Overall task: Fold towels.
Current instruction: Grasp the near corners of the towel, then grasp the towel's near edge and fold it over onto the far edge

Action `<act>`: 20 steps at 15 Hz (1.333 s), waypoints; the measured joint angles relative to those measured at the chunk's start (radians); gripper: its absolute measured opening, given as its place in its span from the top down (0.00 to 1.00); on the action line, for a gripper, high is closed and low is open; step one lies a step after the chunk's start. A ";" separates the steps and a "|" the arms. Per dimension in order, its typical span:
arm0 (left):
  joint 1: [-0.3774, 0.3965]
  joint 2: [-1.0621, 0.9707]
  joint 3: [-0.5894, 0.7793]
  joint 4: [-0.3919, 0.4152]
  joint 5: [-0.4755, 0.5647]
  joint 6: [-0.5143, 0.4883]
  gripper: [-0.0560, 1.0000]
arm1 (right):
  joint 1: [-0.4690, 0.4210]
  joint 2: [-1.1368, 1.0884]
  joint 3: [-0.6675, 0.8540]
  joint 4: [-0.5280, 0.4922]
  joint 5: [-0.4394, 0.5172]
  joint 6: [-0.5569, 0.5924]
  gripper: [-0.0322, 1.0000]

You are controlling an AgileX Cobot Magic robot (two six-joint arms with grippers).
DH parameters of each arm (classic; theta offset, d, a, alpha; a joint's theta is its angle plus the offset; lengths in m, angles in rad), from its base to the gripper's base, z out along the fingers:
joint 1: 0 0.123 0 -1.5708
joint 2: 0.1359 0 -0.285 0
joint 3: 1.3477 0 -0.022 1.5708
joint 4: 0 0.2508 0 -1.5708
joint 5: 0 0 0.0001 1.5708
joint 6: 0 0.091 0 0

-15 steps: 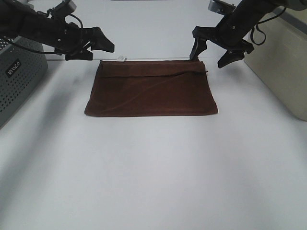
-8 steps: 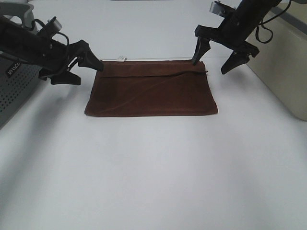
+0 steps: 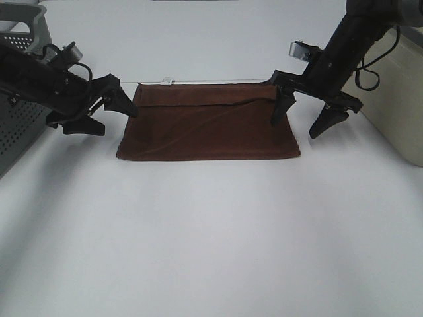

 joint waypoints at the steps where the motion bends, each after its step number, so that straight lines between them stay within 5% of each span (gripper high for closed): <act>1: -0.002 0.012 0.000 0.000 -0.005 -0.015 0.17 | 0.000 0.000 0.009 0.005 -0.023 -0.013 0.23; 10: -0.065 0.112 -0.058 -0.049 -0.060 -0.025 0.32 | 0.000 0.052 0.032 0.016 -0.135 -0.085 0.28; 12: -0.066 0.117 -0.060 -0.035 -0.063 -0.029 0.45 | 0.000 0.066 0.032 0.038 -0.141 -0.094 0.34; 13: -0.066 0.124 -0.060 -0.017 -0.063 -0.031 0.62 | 0.000 0.074 0.032 0.055 -0.160 -0.100 0.39; 16: -0.066 0.128 -0.060 0.025 -0.055 -0.042 0.92 | 0.000 0.086 0.032 0.061 -0.188 -0.100 0.75; 18: -0.066 0.128 -0.060 0.044 -0.046 -0.097 0.94 | 0.000 0.088 0.032 0.061 -0.188 -0.098 0.97; 20: -0.066 0.118 -0.060 0.087 -0.021 -0.146 0.94 | 0.000 0.087 0.032 0.043 -0.176 -0.071 0.97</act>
